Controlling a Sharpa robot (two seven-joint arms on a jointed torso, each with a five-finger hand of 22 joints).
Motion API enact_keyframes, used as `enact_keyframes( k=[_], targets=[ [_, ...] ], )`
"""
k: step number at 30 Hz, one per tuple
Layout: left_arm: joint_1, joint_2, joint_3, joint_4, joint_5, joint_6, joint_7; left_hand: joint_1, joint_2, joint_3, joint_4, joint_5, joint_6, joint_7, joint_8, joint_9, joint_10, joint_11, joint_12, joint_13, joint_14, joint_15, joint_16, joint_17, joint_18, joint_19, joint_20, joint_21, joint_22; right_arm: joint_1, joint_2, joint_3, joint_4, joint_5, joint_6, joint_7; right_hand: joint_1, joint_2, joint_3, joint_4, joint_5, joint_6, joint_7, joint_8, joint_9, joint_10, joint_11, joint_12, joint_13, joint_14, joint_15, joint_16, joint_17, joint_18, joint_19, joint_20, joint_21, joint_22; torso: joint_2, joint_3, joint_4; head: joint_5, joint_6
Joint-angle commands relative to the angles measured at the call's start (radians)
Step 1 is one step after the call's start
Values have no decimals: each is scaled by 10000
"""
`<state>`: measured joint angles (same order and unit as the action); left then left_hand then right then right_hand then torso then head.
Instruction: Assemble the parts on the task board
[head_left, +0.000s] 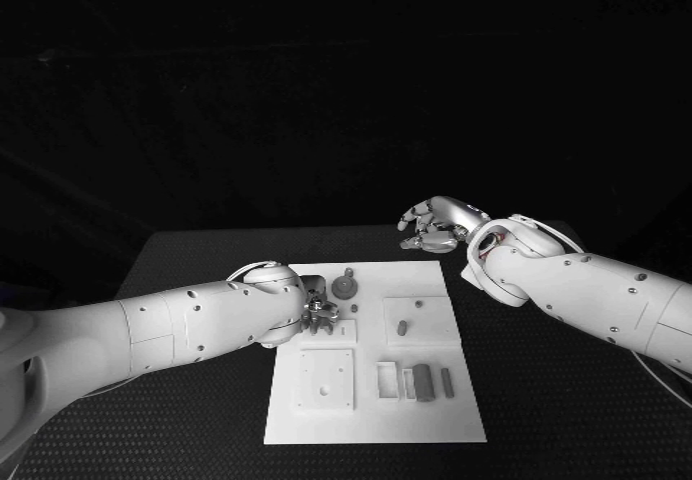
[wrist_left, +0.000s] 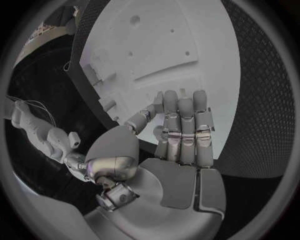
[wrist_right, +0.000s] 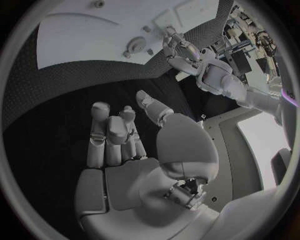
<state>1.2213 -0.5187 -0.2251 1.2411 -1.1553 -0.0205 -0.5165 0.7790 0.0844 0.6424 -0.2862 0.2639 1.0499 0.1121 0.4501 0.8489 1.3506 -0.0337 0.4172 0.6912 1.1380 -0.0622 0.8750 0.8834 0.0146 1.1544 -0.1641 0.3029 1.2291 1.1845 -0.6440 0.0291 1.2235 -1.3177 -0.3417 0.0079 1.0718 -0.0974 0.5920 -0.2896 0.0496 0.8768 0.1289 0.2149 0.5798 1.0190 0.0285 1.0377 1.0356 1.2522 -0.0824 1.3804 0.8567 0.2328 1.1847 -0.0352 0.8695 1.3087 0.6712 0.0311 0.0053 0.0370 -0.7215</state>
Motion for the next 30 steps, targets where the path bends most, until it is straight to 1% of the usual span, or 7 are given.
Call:
enact_keyframes(
  k=[1, 8, 16, 23, 24, 25, 30],
  targets=[
    [-11, 26, 7, 11, -71, -17, 97, 94, 31, 51, 2, 55, 1081, -980, 28, 18, 5, -73, 52, -6, -5, -46, 68, -15, 85, 75, -3, 60, 13, -3, 6, 5, 8, -10, 117, 11, -23, 108, -74, 2, 8, 87, 148, -25, -15, -5, 15, 55, -14, -17, 21, -37, 11, 290, -44, 2, -50, 160, -1, 5, -5, 8, -14],
    [-14, 26, 6, 62, -64, 26, 93, 88, 25, 47, 6, 40, 1078, -978, 25, 20, 1, -71, 52, -9, -9, -45, 72, -23, 84, 73, -2, 59, 19, -3, 7, 5, 0, -10, 124, 10, -27, 106, -78, 4, 8, 87, 148, -25, -16, -5, 15, 57, -15, -16, 21, -37, 11, 290, -44, 2, -50, 160, -4, 5, -16, 9, -21],
    [-53, 21, 5, 72, -72, 11, 86, 85, 23, 47, 10, 15, 1069, -975, 17, 21, -10, -68, 49, -13, -19, -44, 74, -36, 82, 67, -2, 54, 27, -4, 25, 5, -6, -10, 125, 20, -43, 101, -89, 9, 7, 87, 149, -27, -19, -5, 15, 59, -17, -16, 21, -37, 11, 290, -43, 4, -51, 160, -2, 10, -15, -9, -17],
    [-147, 63, 3, 29, -239, -11, 110, 80, 1, 43, 13, -29, 1050, -966, 3, 23, -30, -61, 43, -22, -40, -41, 75, -60, 79, 52, 1, 42, 38, -5, 24, 5, -14, -9, 137, 23, -60, 100, -99, 15, 8, 87, 149, -28, -21, -6, 16, 60, -19, -17, 22, -38, 11, 290, -42, 6, -51, 159, 1, 8, -13, -22, -41],
    [-161, 70, 3, 25, -239, -15, 110, 79, -5, 42, 14, -34, 1047, -965, 0, 23, -32, -60, 42, -23, -43, -41, 75, -63, 79, 49, 1, 40, 39, -5, 25, 5, -15, -8, 136, 24, -62, 100, -100, 16, 8, 87, 149, -28, -21, -6, 16, 61, -19, -17, 22, -38, 11, 290, -42, 6, -51, 159, 2, 3, -14, -25, -39],
    [-172, 75, 3, 22, -250, -25, 109, 80, -6, 42, 14, -36, 1047, -964, 0, 23, -33, -59, 41, -23, -43, -40, 75, -64, 79, 49, 1, 39, 39, -6, 25, 5, -16, -8, 135, 24, -63, 100, -101, 16, 8, 87, 149, -28, -21, -6, 16, 61, -19, -17, 22, -38, 11, 290, -42, 6, -52, 159, 2, 6, -14, -28, -42],
    [-228, 98, 2, 4, -354, -19, 136, 83, -25, 43, 16, -54, 1034, -959, -10, 23, -45, -54, 37, -29, -56, -39, 75, -79, 77, 39, 3, 30, 44, -8, 25, 5, -18, 0, 139, 26, -80, 101, -109, 22, 8, 87, 150, -29, -23, -6, 17, 62, -21, -17, 23, -39, 10, 290, -42, 8, -53, 159, 7, 2, -25, -38, -59]
  ],
)
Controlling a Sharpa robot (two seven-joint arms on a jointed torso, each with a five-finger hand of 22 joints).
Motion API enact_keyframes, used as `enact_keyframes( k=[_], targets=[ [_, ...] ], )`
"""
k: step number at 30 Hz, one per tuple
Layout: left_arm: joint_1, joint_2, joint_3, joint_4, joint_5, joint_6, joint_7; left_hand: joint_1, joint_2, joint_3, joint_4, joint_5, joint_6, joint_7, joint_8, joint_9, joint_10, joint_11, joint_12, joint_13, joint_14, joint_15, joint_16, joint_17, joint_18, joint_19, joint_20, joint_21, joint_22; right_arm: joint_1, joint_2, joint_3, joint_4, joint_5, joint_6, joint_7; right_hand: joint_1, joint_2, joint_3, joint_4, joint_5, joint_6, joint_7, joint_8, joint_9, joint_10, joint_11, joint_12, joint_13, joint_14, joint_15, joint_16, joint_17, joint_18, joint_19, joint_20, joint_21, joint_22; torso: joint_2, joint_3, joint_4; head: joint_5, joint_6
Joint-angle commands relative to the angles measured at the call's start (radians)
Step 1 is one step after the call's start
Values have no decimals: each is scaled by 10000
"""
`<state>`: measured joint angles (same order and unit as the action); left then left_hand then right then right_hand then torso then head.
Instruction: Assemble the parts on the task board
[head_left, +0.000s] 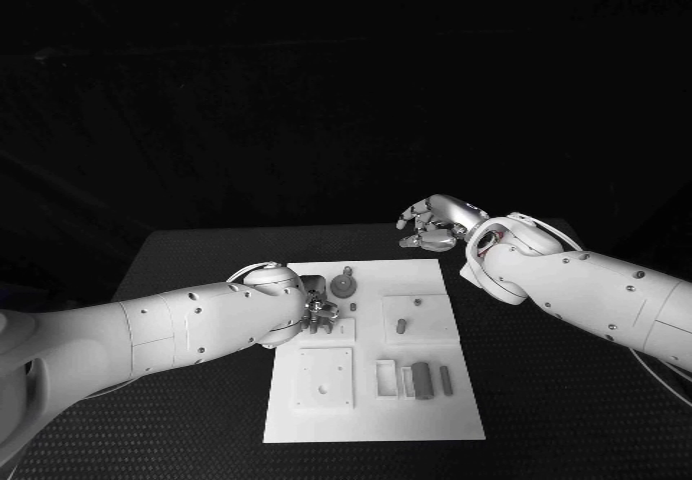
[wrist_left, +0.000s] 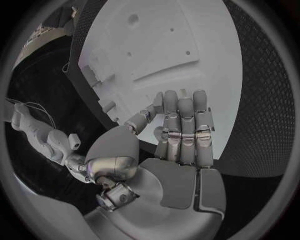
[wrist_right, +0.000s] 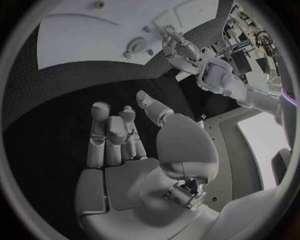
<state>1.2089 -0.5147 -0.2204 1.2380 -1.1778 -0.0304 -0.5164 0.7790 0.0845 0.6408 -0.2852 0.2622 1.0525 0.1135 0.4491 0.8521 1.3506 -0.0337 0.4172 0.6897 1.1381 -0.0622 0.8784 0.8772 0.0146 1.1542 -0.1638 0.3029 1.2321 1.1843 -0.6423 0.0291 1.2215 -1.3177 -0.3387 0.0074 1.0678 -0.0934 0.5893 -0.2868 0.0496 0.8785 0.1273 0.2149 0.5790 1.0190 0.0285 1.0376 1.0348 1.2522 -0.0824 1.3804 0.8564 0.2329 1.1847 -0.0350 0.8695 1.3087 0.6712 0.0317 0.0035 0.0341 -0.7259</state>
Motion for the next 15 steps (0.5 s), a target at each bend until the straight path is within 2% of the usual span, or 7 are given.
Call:
enact_keyframes(
  k=[1, 15],
  targets=[
    [-110, 57, -45, 36, -132, 85, 135, 84, -32, 59, 7, -41, 1006, -971, -3, -9, -48, -53, 36, -15, -59, -39, 42, -20, 77, 40, 0, 29, 15, -6, 7, 5, 2, 0, 109, 32, -43, 61, -82, -5, 7, 71, 165, -29, -15, -7, 17, 63, -13, -17, 23, -40, 13, 289, -42, 7, -53, 159, 5, -4, -4, -14, -24],
    [-131, -95, -46, 231, -147, 168, 127, 92, -86, 54, 14, -62, 997, -964, -14, -8, -61, -47, 33, -23, -75, -36, 45, -46, 75, 33, 2, 17, 25, -24, -9, 4, -14, 16, 122, 36, -81, 62, -97, 6, 7, 72, 167, -31, -19, -7, 18, 65, -17, -17, 24, -41, 12, 289, -40, 10, -55, 157, 0, 0, 10, -51, -66]
  ],
)
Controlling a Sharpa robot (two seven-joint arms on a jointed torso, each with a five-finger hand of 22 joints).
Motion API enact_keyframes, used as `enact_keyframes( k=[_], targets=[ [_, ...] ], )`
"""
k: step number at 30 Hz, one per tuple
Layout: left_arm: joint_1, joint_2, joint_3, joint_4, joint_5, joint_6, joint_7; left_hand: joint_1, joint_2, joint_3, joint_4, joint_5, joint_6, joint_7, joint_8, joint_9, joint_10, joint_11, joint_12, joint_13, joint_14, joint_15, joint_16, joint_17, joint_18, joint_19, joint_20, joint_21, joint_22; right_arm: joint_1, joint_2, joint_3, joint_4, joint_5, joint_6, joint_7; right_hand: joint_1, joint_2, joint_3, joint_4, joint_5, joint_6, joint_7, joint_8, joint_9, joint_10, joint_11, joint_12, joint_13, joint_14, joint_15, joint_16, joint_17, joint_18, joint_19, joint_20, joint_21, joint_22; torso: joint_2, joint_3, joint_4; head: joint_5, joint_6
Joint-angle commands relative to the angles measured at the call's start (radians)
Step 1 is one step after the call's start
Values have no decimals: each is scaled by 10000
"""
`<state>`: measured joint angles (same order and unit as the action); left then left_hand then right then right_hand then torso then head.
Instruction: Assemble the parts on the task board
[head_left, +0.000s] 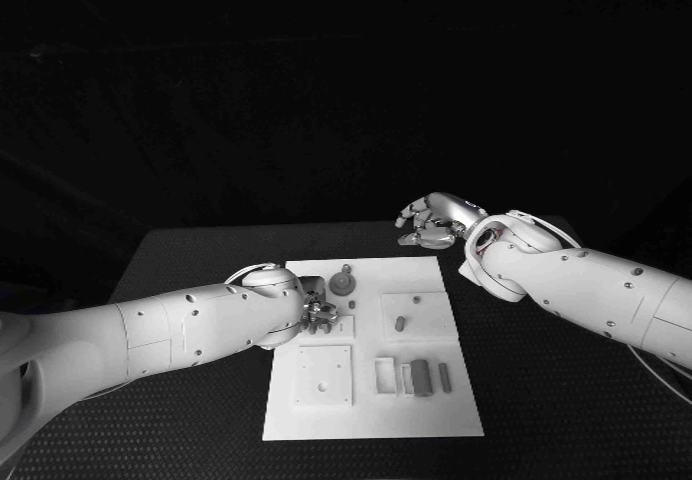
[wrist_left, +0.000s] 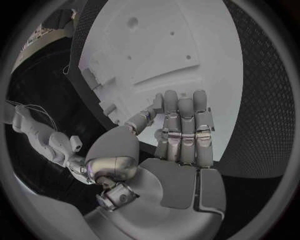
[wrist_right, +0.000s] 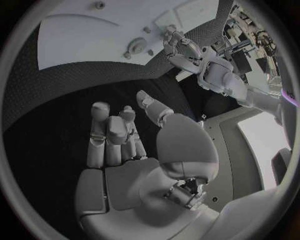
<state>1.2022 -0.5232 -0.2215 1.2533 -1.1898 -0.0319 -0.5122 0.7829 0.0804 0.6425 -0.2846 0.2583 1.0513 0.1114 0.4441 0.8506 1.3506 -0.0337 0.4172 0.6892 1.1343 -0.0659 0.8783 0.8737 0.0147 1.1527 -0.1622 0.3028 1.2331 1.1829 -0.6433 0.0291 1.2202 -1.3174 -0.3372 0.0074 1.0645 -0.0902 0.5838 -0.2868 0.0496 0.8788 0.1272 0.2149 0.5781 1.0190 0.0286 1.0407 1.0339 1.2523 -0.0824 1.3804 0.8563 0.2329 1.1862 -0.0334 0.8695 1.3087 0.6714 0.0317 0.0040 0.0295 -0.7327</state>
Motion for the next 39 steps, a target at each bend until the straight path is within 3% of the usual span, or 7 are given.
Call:
enact_keyframes(
  k=[1, 9, 16, 18, 20, 29, 39],
  targets=[
    [-67, -18, -35, 85, -26, 171, 87, 54, -46, 37, 7, -23, 1008, -943, 35, 7, -61, -47, 33, -18, -38, 1, 46, -11, 75, 48, -14, 17, 16, -12, 1, 4, -1, 12, 108, 36, -49, 30, -42, 7, 8, 68, 168, -31, -10, -7, 17, 34, -9, -17, 24, -41, 13, 289, -54, -5, -56, 157, -2, 0, 4, -6, 4],
    [-73, -89, -33, 106, -32, -52, 121, 43, -119, 19, 31, -49, 995, -934, 20, 7, -77, -38, 27, -27, -56, 5, 47, -39, 70, 41, -9, 2, 22, -18, -4, 4, -10, 26, 96, 36, -82, 26, -54, 13, 7, 67, 169, -33, -14, -8, 18, 35, -13, -18, 25, -43, 12, 289, -53, -3, -58, 156, -5, -6, 4, -4, 17],
    [-75, -140, -30, 95, 59, -129, 154, -33, -474, -60, 184, -165, 971, -917, -21, 11, -110, -24, 18, -57, -92, 10, 64, -133, 69, 42, -6, -57, 27, -20, -12, 4, -17, 40, 97, 35, -143, 11, -73, 26, 7, 60, 172, -40, -22, -10, 21, 36, -21, -18, 27, -46, 11, 289, -51, 1, -64, 153, -3, -4, 9, -19, 32],
    [-75, -157, -29, 96, 148, -157, 154, 25, -554, -63, 220, -585, 971, -918, -38, 19, -116, -25, 22, -69, -106, 6, 91, -180, 77, 54, -11, -83, 40, -21, -15, 4, -17, 40, 107, 31, -148, 8, -74, 26, 7, 59, 172, -41, -23, -10, 21, 36, -21, -18, 27, -46, 11, 289, -51, 1, -65, 153, -4, -4, 6, -19, 37],
    [-76, -165, -29, 97, 155, -185, 165, 7, -718, -90, 294, -768, 971, -915, -52, 23, -118, -23, 27, -79, -116, 8, 113, -217, 72, 58, -7, -109, 46, -22, -21, 4, -17, 40, 107, 29, -157, 6, -77, 28, 7, 60, 172, -41, -23, -11, 21, 36, -23, -18, 27, -47, 11, 289, -50, 2, -65, 153, -4, -4, 6, -25, 37],
    [-77, -200, -27, 89, 177, -233, 171, -130, -1176, -149, 659, -936, 987, -919, -85, 35, -123, -26, 38, -106, -137, 4, 174, -311, 75, 84, -11, -175, 64, -25, -31, 4, -21, 40, 105, 20, -174, -3, -81, 30, 8, 55, 173, -45, -26, -11, 22, 37, -25, -17, 28, -47, 11, 289, -48, 2, -67, 152, -2, -4, 11, -36, 34],
    [-78, -207, -25, 87, 208, -247, 180, -185, -1387, -173, 852, -1022, 991, -921, -102, 45, -129, -26, 44, -120, -152, 0, 211, -360, 77, 97, -15, -208, 81, -28, -29, 4, -22, 40, 110, 19, -188, -10, -84, 32, 8, 47, 174, -50, -30, -11, 23, 38, -28, -17, 29, -48, 10, 289, -47, 2, -68, 151, -1, -3, 12, -44, 28]
  ],
)
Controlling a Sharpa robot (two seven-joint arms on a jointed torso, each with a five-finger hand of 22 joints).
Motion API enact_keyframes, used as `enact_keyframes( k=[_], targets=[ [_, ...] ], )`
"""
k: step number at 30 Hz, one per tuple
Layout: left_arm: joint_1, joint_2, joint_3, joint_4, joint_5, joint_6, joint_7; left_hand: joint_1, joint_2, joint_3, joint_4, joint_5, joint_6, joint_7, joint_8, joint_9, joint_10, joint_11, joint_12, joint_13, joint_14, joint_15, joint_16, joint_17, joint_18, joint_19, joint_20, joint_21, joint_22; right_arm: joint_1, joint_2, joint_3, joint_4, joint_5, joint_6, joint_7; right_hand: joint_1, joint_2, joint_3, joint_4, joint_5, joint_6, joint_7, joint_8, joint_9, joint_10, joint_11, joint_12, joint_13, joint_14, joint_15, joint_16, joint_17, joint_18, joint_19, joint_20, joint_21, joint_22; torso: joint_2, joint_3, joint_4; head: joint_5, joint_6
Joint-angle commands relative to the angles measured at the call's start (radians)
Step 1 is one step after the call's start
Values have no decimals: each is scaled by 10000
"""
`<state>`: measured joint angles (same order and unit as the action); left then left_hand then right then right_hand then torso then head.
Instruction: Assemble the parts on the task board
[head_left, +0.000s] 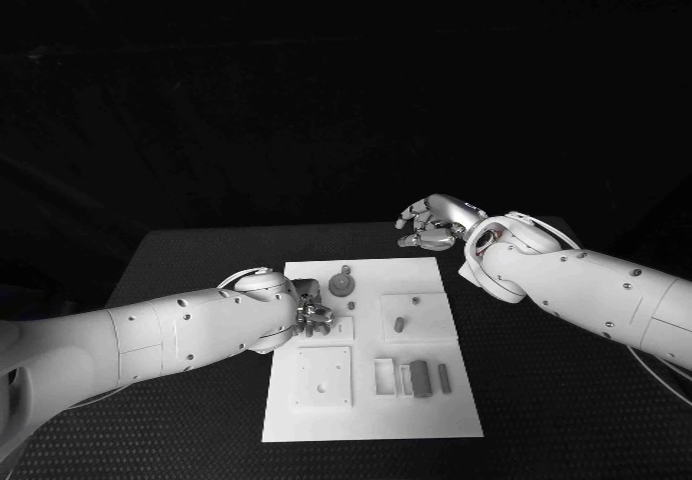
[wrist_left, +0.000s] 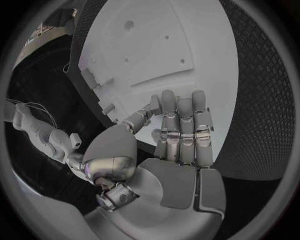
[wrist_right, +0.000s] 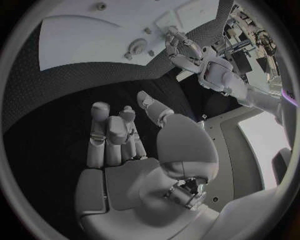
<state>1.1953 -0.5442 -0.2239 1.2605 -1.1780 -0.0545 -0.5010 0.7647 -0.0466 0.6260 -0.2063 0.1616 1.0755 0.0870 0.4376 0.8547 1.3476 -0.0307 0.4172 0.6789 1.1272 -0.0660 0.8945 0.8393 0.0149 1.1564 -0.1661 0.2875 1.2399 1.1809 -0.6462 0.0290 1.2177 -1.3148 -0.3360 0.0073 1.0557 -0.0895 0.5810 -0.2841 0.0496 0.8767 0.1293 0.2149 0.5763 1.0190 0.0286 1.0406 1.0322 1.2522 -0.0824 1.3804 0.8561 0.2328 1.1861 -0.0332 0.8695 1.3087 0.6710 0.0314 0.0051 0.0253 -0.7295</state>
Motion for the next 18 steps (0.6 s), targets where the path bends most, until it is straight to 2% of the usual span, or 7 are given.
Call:
enact_keyframes(
  k=[1, 9, 18],
  targets=[
    [-9, 1, 0, 15, 95, -21, 70, -8, -135, -11, 82, -63, 749, -677, -38, 4, -99, -57, 46, -18, -81, 1, 52, -19, 75, 59, 24, -57, 13, -8, 0, 5, 0, 14, 100, 20, -101, -16, -56, 4, 8, 67, 153, -51, -13, -11, 23, 38, -11, -17, 29, -48, 12, 290, -47, 0, -69, 151, 2, 0, 0, 1, -3],
    [-9, -6, 6, -54, 311, -29, 83, -54, -351, -28, 261, -169, 738, -673, -59, 13, -118, -53, 49, -30, -110, 0, 81, -66, 74, 57, 23, -97, 29, -17, 6, 5, -12, 17, 111, 9, -114, -23, -58, 6, 7, 59, 155, -56, -17, -12, 25, 39, -14, -16, 30, -48, 12, 290, -45, -1, -70, 150, 0, 4, -2, 4, -9],
    [-10, -41, 27, -54, 412, -52, 107, -53, -422, -27, 318, -216, 736, -673, -66, 17, -123, -53, 53, -33, -120, -1, 95, -84, 77, 58, 21, -112, 37, -37, 18, 5, -31, 18, 125, 7, -130, -26, -59, 11, 8, 53, 157, -60, -20, -12, 27, 40, -16, -15, 32, -49, 12, 290, -42, -1, -72, 150, -4, -1, -14, 2, -25]
  ],
)
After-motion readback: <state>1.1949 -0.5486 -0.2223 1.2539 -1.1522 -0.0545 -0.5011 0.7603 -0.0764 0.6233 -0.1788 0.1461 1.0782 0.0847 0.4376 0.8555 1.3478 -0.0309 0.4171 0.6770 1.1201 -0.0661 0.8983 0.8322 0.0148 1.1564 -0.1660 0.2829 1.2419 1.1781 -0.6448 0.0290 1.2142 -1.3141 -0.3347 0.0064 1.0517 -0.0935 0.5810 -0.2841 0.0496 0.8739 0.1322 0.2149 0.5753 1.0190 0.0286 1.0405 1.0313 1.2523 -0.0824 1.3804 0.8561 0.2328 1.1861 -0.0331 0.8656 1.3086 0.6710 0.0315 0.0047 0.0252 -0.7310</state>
